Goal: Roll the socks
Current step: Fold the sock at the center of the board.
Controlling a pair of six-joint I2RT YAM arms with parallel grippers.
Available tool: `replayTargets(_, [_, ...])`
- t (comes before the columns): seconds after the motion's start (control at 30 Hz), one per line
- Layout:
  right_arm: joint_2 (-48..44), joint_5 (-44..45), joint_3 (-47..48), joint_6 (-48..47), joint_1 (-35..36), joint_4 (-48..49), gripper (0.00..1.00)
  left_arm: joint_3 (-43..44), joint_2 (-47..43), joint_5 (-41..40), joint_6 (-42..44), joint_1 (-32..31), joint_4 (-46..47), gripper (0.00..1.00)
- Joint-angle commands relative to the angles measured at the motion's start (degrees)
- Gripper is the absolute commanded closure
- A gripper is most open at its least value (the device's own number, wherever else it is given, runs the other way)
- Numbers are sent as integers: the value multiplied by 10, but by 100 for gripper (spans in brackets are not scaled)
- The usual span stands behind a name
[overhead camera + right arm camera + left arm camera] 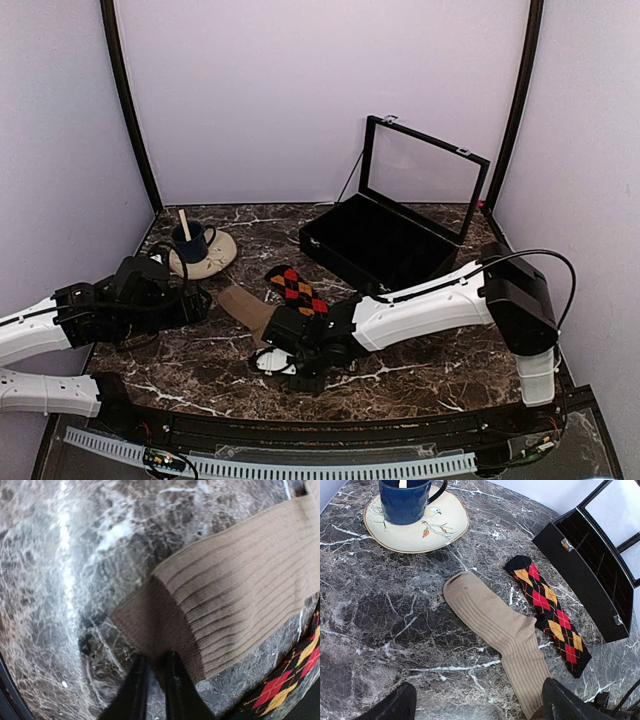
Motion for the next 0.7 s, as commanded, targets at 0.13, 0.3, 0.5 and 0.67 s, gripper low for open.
replayTargets(0.13, [7,-37,4,18,-7,-40,100,-11,-10,-12,-10,-1,8,10])
replayTargets(0.3, [1,-67,25,46,-7,-67,100,-11,-16,-12,-7,-1,6,10])
replayTargets(0.5, [-27,-123,53,103,-4,-121,100,-17,-24,-13,-3,-1,1,10])
replayTargets(0.67, [-57,-154,42,145,3,-170,100,-29,-27,-6,1,-1,1,10])
